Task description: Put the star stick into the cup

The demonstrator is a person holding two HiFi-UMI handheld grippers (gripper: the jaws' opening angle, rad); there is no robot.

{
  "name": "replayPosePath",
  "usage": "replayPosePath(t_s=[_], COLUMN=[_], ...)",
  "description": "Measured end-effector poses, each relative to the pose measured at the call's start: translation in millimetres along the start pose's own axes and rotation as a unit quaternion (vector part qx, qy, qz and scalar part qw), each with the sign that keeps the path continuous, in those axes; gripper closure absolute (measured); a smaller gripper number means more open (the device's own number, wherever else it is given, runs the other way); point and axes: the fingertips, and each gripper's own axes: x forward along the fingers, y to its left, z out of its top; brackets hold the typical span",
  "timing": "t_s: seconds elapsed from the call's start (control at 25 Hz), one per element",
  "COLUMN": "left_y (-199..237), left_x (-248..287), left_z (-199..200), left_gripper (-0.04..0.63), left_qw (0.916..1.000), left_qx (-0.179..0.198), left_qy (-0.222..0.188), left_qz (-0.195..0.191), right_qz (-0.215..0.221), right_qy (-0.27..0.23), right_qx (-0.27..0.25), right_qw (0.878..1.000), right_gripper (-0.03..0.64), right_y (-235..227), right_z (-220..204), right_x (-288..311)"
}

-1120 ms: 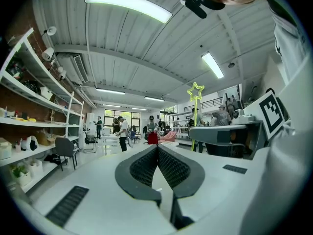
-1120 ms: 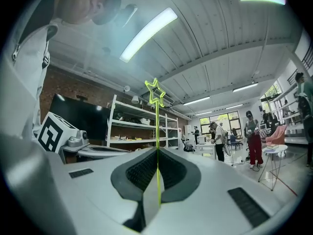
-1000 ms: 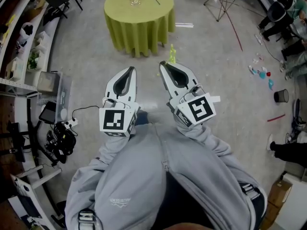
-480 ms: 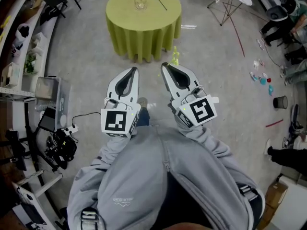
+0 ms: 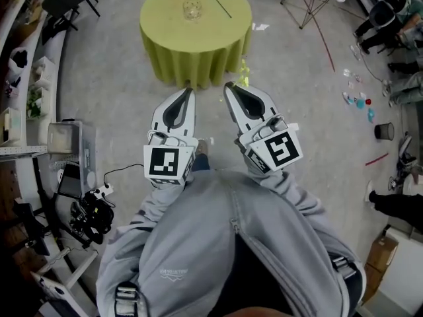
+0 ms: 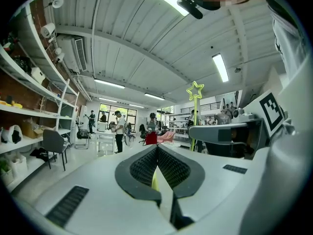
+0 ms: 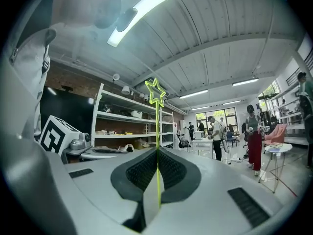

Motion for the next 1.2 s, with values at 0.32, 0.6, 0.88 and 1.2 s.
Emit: replayPosePath(t_s=[0.32, 0.6, 0.88, 1.2], left_y=[30, 50, 55, 72], left_x=[34, 46, 66, 100], left_z=[0, -3, 3, 9], left_gripper=[0.578, 0.578, 0.578, 0.578], left_qw=[0.9999, 0.9997, 0.9992, 0.9993], left_qx=[-0.001, 0.000, 0.000, 0.007], left_qy=[0.003, 0.009, 0.006, -0.002], left_qz=[-0.015, -0.023, -0.039, -0.038], right_qz=[-0.021, -0.030, -0.033, -0.021], right_qy=[0.000, -0.009, -0.016, -0.032], right_qx=[0.003, 0.004, 0.002, 0.000], right_qw=[1.000, 0.999, 0.999, 0.999], right_gripper=[0.583, 0.583, 0.583, 0.583], right_y=[-24, -32, -47, -70], right_z=[-1, 1, 8, 14], right_x=[35, 58, 75, 106])
